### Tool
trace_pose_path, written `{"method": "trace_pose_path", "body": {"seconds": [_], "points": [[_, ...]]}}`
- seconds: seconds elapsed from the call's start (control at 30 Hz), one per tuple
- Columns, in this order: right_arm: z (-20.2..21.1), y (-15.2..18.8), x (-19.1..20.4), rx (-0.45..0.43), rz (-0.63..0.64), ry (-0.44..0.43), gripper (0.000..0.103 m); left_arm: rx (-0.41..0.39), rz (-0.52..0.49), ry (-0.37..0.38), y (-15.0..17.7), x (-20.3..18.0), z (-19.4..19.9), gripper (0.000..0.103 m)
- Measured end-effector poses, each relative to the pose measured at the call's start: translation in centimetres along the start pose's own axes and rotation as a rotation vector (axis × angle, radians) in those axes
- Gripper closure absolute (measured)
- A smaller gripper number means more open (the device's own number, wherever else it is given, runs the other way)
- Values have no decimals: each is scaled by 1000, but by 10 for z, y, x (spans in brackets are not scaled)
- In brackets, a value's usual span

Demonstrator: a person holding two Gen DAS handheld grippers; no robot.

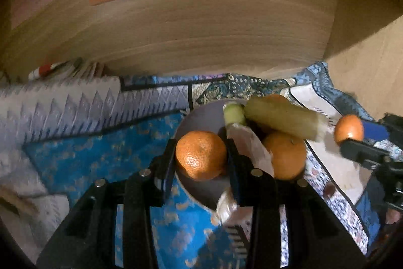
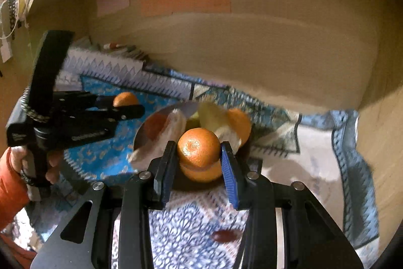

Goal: Organize fruits
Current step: 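Place both mandarins onto the dark plate and open both tools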

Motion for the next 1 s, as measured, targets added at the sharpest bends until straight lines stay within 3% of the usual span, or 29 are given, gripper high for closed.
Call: {"method": "trace_pose_path", "body": {"seconds": [0.27,0.57,0.7,1.0], "points": [[-11,-15,-8,7,-10,-9,71,58,23,4,-30,8,-48,66],[-22,-21,-11,30,-6,0,71,132,28,41,-29,6,-77,64],[-27,-27,-10,38,1,4,71,101,30,29,-30,7,-70,45],[-50,-56,3,74,71,14,71,35,52,-3,-16,28,-27,45]]}}
Point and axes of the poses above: each gripper's, at about its wrist camera, not at the fingertips, and z roughly against the way its jaws point, x to its left, y to its underside, the point moved 8 cm from there along -z, roughly the way its jaws point, and after that the axes turned 14 degrees about x, right-handed, at the moved point
